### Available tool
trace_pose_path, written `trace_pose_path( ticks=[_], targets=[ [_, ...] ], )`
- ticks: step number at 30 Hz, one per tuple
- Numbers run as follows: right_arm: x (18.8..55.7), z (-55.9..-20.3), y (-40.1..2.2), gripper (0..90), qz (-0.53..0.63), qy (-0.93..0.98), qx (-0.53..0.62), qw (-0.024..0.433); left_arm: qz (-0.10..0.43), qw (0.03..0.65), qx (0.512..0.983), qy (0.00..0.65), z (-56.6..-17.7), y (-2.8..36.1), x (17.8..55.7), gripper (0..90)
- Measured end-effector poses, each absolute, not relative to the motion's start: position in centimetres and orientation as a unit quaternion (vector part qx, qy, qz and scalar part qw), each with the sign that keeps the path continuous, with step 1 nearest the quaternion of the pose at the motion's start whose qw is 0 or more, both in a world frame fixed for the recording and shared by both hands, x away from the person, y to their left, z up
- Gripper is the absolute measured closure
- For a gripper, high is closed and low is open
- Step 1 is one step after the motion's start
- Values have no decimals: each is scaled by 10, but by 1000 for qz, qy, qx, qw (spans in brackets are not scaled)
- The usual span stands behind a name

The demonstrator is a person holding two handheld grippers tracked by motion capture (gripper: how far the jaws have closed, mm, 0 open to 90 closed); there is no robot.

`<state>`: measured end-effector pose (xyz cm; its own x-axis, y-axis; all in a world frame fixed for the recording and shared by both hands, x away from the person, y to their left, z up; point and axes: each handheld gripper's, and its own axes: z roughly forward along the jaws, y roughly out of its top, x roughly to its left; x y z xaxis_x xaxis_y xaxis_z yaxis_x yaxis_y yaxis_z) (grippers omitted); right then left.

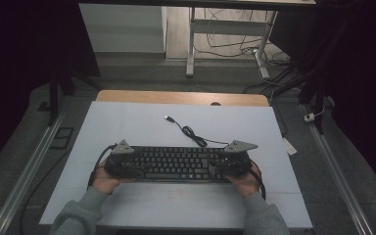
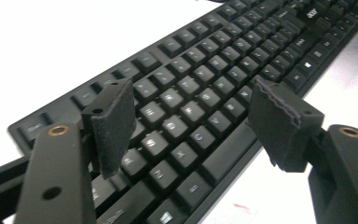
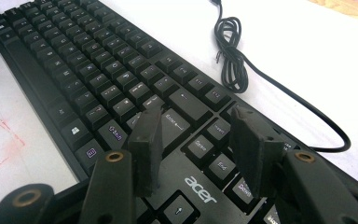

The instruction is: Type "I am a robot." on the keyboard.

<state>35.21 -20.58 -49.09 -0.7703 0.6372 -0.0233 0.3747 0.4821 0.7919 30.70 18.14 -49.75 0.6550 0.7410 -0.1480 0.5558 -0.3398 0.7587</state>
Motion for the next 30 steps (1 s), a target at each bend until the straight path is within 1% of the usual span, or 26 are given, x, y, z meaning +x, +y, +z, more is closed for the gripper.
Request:
trace_pose_path(
  ticks=[11, 17, 25, 30],
  targets=[
    [352, -491, -206, 544, 412, 846, 298, 161, 119, 413, 808, 403, -496, 186, 308, 304],
    [352, -491, -206, 544, 413, 845, 299, 162, 122, 408, 803, 417, -497, 188, 311, 314],
    [352, -491, -204, 544, 411, 847, 296, 162, 129, 400, 802, 424, -499, 183, 321, 339],
    [352, -492, -205, 544, 411, 847, 296, 161, 131, 394, 807, 421, -500, 177, 328, 372]
  ],
)
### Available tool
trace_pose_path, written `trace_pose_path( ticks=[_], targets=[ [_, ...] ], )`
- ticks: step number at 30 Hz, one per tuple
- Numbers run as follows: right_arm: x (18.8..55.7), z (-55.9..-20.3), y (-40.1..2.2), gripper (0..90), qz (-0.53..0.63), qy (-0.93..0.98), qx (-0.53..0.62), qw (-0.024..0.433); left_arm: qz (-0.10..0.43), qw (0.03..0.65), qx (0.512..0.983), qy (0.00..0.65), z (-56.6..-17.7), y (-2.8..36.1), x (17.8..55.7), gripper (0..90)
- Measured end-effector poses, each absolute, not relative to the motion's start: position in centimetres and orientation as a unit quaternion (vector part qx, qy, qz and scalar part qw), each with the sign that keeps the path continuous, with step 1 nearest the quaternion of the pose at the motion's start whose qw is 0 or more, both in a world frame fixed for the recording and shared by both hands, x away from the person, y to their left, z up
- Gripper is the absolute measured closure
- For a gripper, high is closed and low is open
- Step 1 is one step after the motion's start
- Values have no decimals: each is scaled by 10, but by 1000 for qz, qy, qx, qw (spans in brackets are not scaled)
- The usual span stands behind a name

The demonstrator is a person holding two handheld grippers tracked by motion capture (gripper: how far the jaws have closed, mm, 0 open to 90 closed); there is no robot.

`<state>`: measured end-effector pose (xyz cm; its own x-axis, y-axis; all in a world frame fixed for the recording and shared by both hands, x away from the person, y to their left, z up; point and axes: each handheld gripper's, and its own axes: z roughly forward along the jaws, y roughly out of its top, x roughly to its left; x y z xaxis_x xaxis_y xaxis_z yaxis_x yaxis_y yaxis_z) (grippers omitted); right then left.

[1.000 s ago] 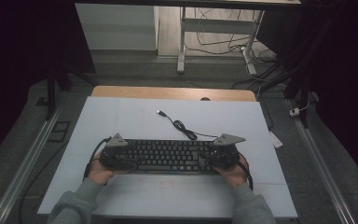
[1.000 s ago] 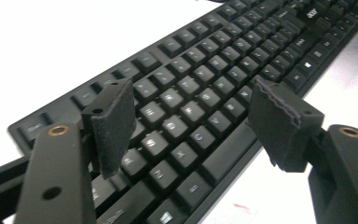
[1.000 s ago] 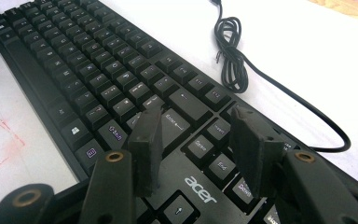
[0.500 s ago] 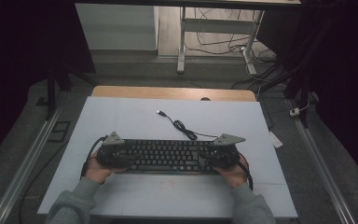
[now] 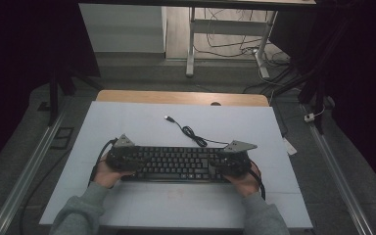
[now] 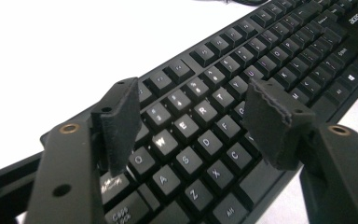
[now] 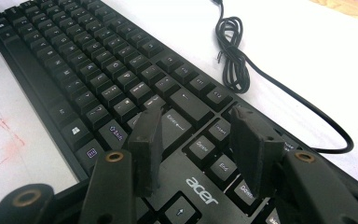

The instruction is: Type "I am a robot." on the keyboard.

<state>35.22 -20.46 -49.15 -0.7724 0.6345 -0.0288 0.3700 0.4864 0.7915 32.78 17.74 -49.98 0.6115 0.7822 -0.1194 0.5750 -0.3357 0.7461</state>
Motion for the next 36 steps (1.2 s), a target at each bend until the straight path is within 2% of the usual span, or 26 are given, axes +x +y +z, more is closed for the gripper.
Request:
trace_pose_path(
  ticks=[5, 9, 12, 17, 19, 36],
  targets=[
    [352, -491, -205, 544, 411, 847, 297, 161, 130, 389, 812, 416, -502, 173, 332, 432],
    [352, -491, -205, 544, 411, 846, 297, 162, 126, 392, 812, 413, -502, 170, 335, 518],
    [352, -491, -205, 544, 411, 847, 298, 161, 123, 393, 814, 409, -503, 168, 337, 616],
    [352, -491, -205, 544, 411, 847, 298, 161, 114, 388, 823, 399, -506, 163, 340, 840],
    [352, -491, -205, 544, 411, 846, 297, 162, 110, 384, 827, 395, -507, 161, 341, 887],
    [352, -492, -205, 543, 410, 847, 298, 162, 123, 350, 841, 394, -519, 149, 345, 888]
  ],
)
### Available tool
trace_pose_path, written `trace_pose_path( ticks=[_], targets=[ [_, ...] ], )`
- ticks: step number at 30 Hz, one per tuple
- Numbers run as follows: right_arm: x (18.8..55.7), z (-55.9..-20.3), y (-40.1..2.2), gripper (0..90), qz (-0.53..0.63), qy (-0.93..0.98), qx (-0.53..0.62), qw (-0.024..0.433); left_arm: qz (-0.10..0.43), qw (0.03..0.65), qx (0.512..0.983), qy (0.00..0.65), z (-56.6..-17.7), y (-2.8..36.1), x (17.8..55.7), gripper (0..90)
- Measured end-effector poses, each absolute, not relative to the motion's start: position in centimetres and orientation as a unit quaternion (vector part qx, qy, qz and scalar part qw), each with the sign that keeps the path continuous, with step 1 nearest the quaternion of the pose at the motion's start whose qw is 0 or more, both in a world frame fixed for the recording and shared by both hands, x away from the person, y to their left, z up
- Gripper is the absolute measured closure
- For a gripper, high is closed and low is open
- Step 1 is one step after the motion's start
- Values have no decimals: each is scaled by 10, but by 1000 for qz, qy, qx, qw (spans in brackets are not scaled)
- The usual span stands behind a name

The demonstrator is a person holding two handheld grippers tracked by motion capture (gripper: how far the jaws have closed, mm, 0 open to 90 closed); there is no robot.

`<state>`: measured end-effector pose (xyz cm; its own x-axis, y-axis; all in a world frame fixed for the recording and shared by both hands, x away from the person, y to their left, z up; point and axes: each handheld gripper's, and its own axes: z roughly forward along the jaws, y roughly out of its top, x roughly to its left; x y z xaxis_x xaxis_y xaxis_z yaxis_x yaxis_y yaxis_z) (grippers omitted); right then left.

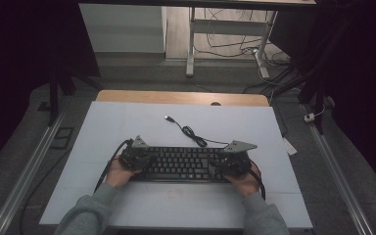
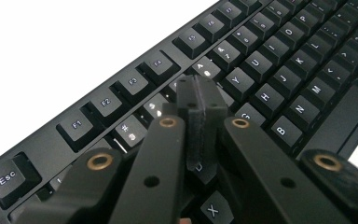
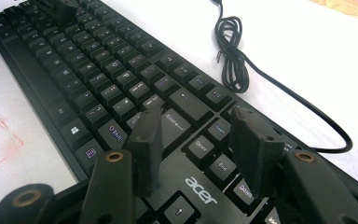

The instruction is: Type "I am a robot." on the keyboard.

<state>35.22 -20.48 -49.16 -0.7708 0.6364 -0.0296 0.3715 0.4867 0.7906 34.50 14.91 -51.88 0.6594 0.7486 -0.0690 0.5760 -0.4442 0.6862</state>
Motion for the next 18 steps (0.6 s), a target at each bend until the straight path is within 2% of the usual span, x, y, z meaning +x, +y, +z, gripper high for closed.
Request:
trace_pose_path(
  ticks=[11, 15, 18],
  targets=[
    [352, -492, -205, 543, 411, 847, 297, 163, 119, 348, 842, 395, -521, 149, 346, 889],
    [352, -492, -205, 543, 411, 846, 298, 163, 121, 371, 833, 393, -514, 152, 343, 885],
    [352, -492, -205, 543, 412, 846, 297, 163, 125, 397, 817, 398, -506, 158, 340, 792]
  ],
)
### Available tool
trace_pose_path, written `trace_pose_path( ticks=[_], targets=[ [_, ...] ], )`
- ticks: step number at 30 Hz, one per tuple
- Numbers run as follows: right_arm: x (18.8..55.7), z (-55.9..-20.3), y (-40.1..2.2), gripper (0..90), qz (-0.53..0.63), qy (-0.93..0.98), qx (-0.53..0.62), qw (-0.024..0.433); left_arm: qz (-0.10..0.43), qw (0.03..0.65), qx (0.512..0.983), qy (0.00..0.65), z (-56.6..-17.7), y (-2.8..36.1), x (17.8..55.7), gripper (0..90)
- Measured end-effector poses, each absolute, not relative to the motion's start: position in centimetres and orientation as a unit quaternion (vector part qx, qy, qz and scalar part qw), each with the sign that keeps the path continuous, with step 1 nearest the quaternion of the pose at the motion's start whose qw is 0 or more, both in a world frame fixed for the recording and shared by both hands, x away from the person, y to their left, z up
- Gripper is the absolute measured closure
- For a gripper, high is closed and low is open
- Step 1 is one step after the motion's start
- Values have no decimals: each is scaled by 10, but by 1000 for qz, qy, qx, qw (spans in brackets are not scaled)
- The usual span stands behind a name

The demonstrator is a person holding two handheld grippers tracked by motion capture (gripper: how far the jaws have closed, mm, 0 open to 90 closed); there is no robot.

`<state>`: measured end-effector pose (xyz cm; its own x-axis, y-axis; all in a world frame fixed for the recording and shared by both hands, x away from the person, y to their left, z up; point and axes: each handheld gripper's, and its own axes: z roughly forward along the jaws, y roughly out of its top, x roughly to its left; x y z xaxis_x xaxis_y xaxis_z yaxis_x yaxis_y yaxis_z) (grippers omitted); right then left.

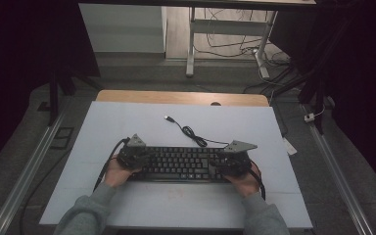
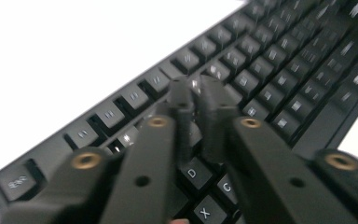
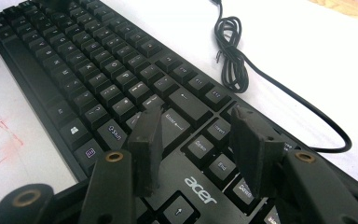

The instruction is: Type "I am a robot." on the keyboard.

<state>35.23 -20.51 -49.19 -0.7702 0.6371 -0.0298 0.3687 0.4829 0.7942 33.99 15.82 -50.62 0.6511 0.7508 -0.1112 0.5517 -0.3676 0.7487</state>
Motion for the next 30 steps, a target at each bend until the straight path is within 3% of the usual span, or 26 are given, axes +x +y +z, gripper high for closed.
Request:
trace_pose_path(
  ticks=[6, 12, 30],
  targets=[
    [352, -492, -205, 543, 413, 846, 297, 163, 122, 417, 803, 407, -495, 170, 333, 520],
    [352, -492, -205, 542, 413, 846, 297, 163, 122, 415, 805, 407, -489, 178, 325, 370],
    [352, -492, -204, 538, 410, 847, 295, 164, 120, 409, 806, 411, -489, 183, 324, 312]
  ],
)
